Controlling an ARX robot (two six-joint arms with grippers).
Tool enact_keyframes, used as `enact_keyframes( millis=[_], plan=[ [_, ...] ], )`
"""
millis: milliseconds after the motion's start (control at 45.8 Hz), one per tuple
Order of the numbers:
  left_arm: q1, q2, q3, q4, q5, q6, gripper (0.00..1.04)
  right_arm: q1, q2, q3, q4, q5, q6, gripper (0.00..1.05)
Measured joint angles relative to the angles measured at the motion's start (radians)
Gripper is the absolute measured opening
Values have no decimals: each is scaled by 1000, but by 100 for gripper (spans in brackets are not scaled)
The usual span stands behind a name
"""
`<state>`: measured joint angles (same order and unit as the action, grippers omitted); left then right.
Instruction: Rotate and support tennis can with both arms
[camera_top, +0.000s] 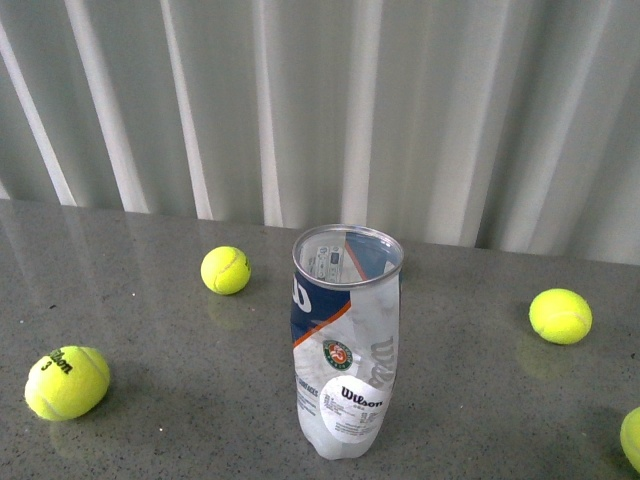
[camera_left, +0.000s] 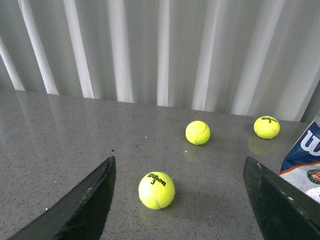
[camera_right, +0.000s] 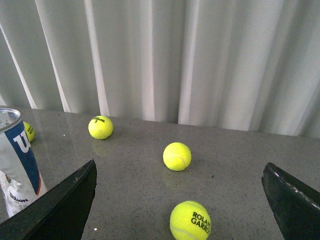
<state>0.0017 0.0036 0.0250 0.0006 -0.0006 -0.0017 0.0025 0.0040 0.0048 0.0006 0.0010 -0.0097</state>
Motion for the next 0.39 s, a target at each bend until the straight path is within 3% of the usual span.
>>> enact_keyframes(
  millis=[109, 393],
  plan=[
    [0, 0, 0, 0, 0, 0, 100, 0, 0, 0, 0, 0, 0, 98],
    [0, 0, 0, 0, 0, 0, 98, 0, 0, 0, 0, 0, 0, 98]
  ],
)
